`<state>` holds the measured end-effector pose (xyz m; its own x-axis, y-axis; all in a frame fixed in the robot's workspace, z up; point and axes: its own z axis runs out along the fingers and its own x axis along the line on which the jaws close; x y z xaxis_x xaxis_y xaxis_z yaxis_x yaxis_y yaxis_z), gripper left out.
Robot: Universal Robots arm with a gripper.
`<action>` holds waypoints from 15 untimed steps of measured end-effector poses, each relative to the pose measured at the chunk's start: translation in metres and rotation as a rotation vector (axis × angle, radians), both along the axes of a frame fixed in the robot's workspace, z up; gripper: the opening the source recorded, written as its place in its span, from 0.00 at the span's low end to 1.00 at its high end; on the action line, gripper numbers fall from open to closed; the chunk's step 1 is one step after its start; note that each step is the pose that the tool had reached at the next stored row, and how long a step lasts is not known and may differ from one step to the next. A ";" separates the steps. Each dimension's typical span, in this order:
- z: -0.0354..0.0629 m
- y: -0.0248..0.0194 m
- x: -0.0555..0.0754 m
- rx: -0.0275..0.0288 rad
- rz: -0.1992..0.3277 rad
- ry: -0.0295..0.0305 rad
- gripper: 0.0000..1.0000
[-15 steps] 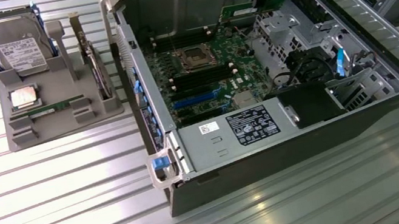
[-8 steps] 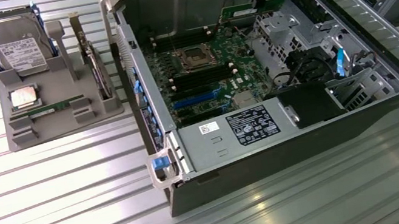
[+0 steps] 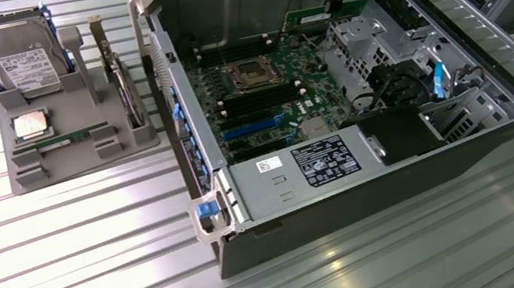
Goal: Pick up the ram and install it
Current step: 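Insert the ram into the slot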
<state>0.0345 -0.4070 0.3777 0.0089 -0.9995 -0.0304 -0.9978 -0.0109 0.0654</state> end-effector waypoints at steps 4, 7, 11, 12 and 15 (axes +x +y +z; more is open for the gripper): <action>-0.0005 -0.0002 0.000 0.0000 0.000 0.0000 0.13; -0.0009 -0.0003 0.000 0.0000 0.000 0.0000 0.13; -0.0016 -0.0005 0.000 0.0000 0.000 0.0000 0.13; -0.0017 -0.0005 0.000 0.0000 0.000 0.0000 0.13; -0.0023 -0.0007 0.000 0.0000 0.000 0.0000 0.13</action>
